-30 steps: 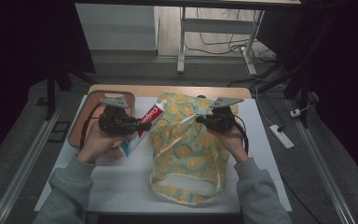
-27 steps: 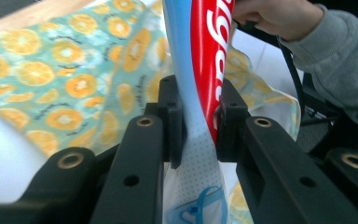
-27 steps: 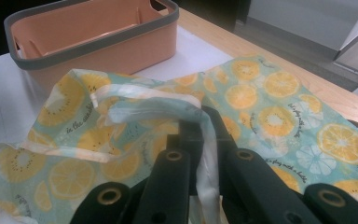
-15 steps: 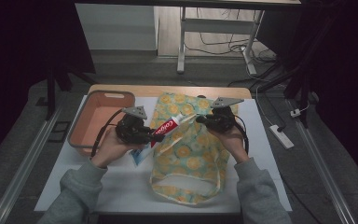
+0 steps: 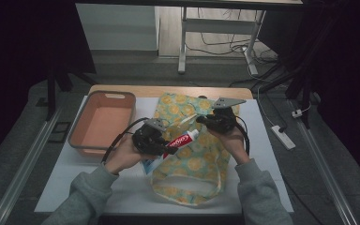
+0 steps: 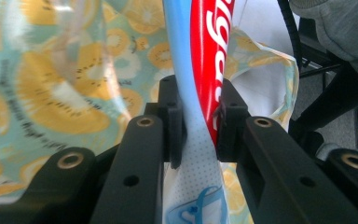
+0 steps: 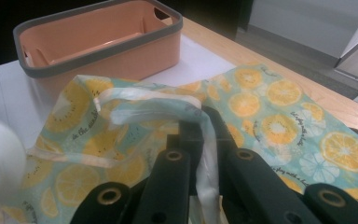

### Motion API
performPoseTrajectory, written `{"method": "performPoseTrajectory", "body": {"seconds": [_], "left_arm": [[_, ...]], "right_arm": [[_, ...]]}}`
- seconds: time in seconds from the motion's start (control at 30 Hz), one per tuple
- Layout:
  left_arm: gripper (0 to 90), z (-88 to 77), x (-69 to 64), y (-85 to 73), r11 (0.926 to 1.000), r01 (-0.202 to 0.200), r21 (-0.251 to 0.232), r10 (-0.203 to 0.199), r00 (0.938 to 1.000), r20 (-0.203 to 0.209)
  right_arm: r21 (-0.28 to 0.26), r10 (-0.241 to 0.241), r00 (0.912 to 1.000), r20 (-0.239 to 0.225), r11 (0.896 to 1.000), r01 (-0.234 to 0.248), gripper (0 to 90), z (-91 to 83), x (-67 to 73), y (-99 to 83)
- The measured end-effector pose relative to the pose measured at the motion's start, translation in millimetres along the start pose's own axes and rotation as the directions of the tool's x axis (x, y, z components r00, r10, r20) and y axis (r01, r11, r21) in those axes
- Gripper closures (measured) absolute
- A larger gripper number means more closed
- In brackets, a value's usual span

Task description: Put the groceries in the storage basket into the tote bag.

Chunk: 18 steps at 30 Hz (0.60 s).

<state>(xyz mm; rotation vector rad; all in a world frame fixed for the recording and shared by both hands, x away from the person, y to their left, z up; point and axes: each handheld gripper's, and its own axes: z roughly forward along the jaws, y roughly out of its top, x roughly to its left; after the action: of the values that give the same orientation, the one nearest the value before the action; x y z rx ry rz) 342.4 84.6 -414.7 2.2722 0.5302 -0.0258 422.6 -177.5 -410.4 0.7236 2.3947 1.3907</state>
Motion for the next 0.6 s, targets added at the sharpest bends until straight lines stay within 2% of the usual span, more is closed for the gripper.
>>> {"method": "performPoseTrajectory", "body": {"seconds": [0.37, 0.5, 0.6], "left_arm": [[75.5, 13.3, -3.3, 4.9, 0.9998, -0.009, 0.015, 0.009, 0.9999, 0.010], [75.5, 19.7, -2.4, 6.2, 0.9993, -0.013, 0.036, 0.013, 0.9998, -0.014], [75.5, 25.1, -0.5, 7.6, 0.9992, -0.005, 0.040, 0.006, 0.9998, -0.017]], "right_arm": [[-0.018, 0.001, 1.0000, -0.002, 1.000, -0.001, 89.3, -1.5, 2.2, 1.8], [-0.029, 0.003, 1.0000, -0.005, 1.000, -0.003, 89.4, -3.5, 2.8, 3.0], [-0.040, 0.005, 0.9999, -0.009, 0.999, -0.005, 89.3, -4.8, 3.1, 4.0]]}}
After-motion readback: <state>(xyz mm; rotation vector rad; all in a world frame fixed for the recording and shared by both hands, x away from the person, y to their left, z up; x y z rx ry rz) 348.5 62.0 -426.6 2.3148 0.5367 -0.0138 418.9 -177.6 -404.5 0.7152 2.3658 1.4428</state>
